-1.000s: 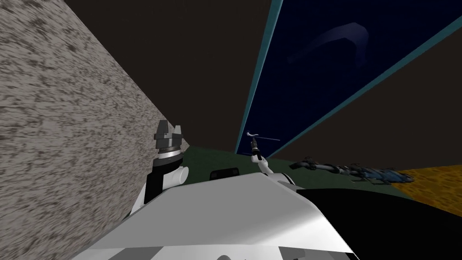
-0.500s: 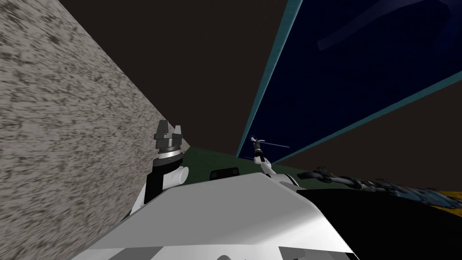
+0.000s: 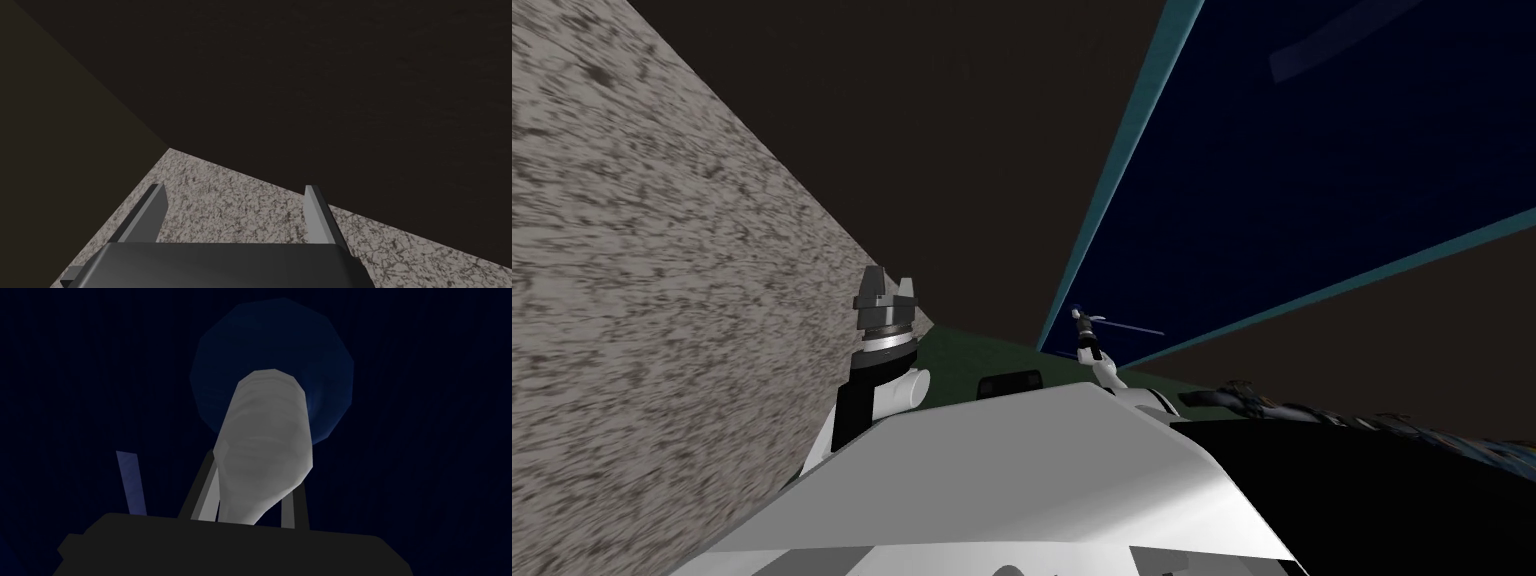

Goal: Pull the door open

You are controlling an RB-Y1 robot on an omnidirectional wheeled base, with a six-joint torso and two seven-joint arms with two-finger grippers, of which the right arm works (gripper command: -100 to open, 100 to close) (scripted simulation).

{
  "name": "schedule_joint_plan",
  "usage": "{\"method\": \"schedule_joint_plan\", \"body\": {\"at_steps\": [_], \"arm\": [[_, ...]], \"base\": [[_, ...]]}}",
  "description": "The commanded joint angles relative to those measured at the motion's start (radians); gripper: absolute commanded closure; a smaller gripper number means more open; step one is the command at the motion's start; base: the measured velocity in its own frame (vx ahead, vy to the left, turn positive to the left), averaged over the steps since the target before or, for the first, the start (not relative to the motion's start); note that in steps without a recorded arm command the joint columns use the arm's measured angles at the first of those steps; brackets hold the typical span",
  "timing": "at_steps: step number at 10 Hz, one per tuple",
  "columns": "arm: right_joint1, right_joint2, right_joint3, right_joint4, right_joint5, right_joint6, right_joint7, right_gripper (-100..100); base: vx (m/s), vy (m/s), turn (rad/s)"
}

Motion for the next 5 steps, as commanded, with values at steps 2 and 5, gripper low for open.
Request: {"method": "schedule_joint_plan", "body": {"at_steps": [2,5], "arm": [[0.001,0.001,0.0,0.001,0.0,0.001,0.001,100],[0.008,-0.005,0.015,-0.002,0.006,-0.001,-0.015,100]], "base": [[-0.017,-0.001,0.005],[-0.047,-0.011,0.034]]}}
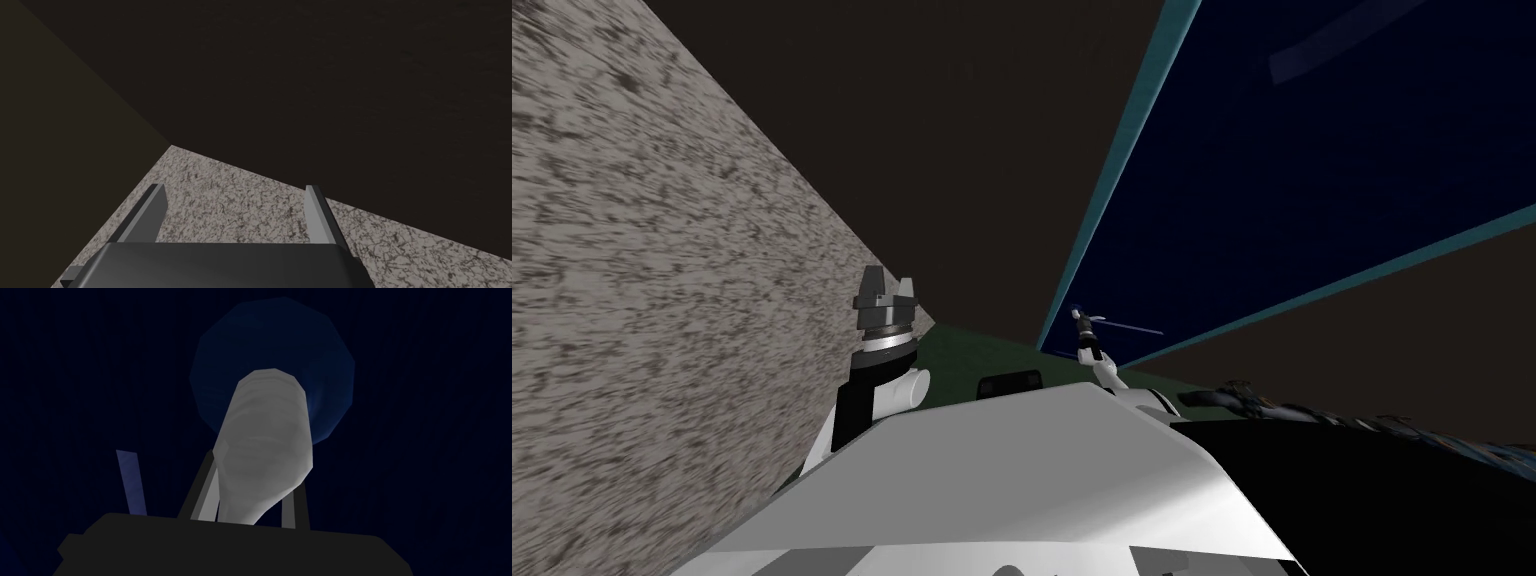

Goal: Pull the door open

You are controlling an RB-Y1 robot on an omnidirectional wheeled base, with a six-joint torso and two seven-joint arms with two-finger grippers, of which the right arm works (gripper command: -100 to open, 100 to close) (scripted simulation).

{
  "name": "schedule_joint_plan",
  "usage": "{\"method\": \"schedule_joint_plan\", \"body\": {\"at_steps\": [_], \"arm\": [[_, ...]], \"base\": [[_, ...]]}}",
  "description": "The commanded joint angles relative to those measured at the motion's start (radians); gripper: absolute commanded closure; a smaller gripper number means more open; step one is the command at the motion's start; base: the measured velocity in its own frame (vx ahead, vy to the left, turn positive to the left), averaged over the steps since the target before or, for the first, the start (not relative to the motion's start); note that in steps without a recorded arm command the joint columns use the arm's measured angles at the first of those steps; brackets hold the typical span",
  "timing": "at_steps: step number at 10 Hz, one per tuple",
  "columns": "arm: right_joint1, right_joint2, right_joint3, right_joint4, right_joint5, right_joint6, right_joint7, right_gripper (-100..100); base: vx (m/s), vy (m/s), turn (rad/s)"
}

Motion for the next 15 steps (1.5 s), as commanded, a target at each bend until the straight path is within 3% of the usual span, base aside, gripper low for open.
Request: {"method": "schedule_joint_plan", "body": {"at_steps": [1,8,10,15], "arm": [[0.008,-0.006,0.017,-0.005,0.008,-0.004,-0.017,100],[0.038,-0.049,0.09,-0.027,0.04,-0.026,-0.099,100],[0.038,-0.049,0.092,-0.025,0.041,-0.025,-0.101,100],[0.074,-0.09,0.159,-0.044,0.067,-0.071,-0.17,100]], "base": [[-0.222,-0.061,0.135],[-0.218,-0.047,0.113],[-0.136,-0.012,0.049],[-0.228,-0.058,0.106]]}}
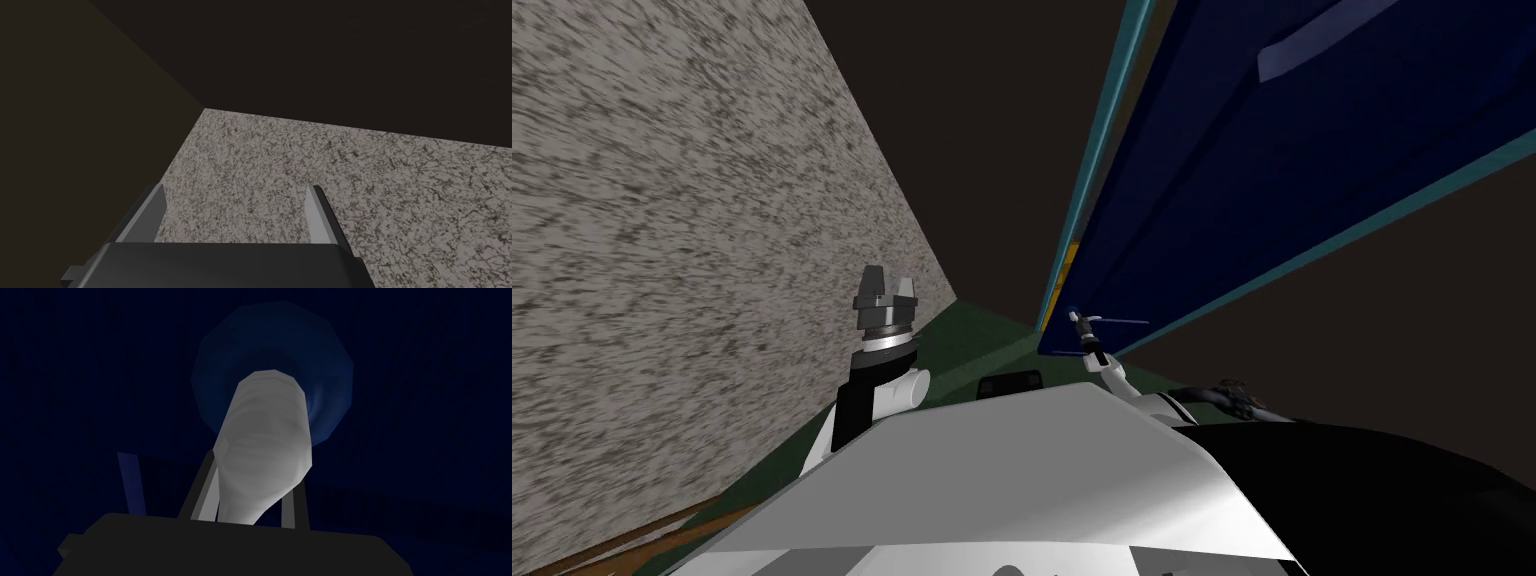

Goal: Pull the door open

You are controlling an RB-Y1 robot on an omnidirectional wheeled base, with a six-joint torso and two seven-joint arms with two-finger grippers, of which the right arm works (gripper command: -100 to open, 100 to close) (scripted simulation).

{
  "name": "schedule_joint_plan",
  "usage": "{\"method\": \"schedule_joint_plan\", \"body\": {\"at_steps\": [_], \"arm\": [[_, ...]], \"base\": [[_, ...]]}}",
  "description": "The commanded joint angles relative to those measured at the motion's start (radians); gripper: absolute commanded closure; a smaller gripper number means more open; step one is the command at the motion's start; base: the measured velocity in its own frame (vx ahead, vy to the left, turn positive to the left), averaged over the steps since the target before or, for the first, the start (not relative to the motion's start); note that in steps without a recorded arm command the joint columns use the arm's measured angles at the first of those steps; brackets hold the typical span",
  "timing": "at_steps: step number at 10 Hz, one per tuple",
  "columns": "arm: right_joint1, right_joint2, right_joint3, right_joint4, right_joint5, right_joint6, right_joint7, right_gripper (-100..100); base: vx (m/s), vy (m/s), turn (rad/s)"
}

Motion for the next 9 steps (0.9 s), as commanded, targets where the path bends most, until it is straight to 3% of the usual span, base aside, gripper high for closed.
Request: {"method": "schedule_joint_plan", "body": {"at_steps": [1,2,3,6,9], "arm": [[0.016,-0.015,0.025,-0.008,0.01,-0.02,-0.025,100],[0.023,-0.023,0.037,-0.012,0.015,-0.029,-0.038,100],[0.015,-0.015,0.03,-0.005,0.012,-0.019,-0.029,100],[0.062,-0.056,0.076,-0.019,0.029,-0.083,-0.083,100],[0.092,-0.087,0.105,-0.029,0.04,-0.127,-0.119,100]], "base": [[-0.299,-0.094,0.124],[-0.253,-0.097,0.117],[-0.105,-0.036,0.032],[-0.232,-0.071,0.14],[-0.221,-0.08,0.106]]}}
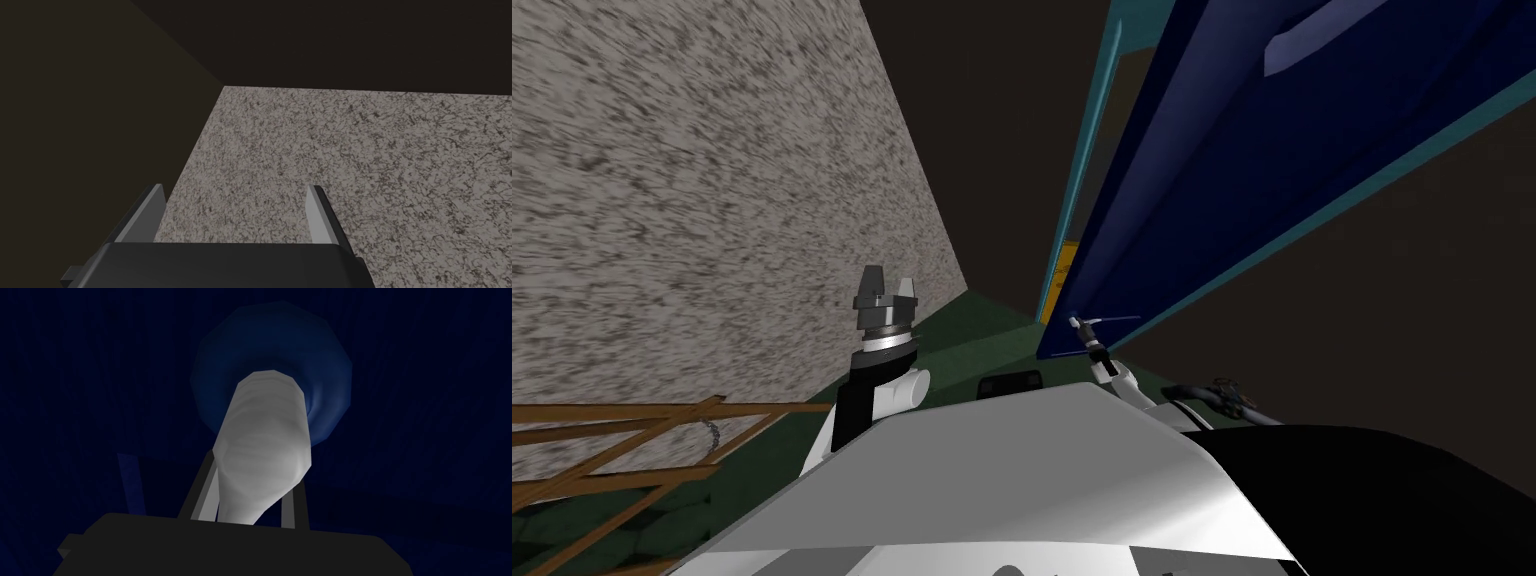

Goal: Pull the door open

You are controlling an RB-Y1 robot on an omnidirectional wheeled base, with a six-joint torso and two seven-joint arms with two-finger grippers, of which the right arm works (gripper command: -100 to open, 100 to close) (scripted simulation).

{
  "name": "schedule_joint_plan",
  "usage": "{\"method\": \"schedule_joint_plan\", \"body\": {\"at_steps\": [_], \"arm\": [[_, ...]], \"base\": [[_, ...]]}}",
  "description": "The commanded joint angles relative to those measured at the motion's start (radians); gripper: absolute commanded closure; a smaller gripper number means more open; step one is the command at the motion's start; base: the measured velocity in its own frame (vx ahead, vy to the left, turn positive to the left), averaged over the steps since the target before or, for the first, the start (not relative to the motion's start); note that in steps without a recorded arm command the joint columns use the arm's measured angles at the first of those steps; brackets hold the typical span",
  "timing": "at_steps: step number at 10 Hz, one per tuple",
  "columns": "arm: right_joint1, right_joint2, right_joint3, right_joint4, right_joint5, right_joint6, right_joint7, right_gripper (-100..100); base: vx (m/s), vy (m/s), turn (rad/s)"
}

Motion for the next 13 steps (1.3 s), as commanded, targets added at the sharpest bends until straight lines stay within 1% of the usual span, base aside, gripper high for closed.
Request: {"method": "schedule_joint_plan", "body": {"at_steps": [1,2,3,4,6,7,10,12,13], "arm": [[0.023,-0.02,0.013,-0.013,0.005,-0.027,-0.02,100],[0.017,-0.011,0.009,-0.016,0.003,-0.01,-0.012,100],[0.036,-0.024,0.02,-0.01,0.005,-0.04,-0.026,100],[0.04,-0.028,0.022,-0.009,0.005,-0.048,-0.029,100],[0.057,-0.044,0.031,-0.001,0.006,-0.084,-0.043,100],[0.061,-0.049,0.034,0.001,0.006,-0.093,-0.047,100],[0.086,-0.073,0.047,0.011,0.007,-0.145,-0.067,100],[0.099,-0.085,0.054,0.017,0.007,-0.171,-0.077,100],[0.094,-0.079,0.054,0.014,0.008,-0.16,-0.074,100]], "base": [[-0.209,-0.076,0.093],[-0.097,-0.036,0.024],[-0.168,-0.056,0.179],[-0.22,-0.092,0.162],[-0.189,-0.066,0.152],[-0.156,-0.064,0.102],[-0.179,-0.084,0.15],[-0.178,-0.068,0.107],[-0.074,-0.033,0.025]]}}
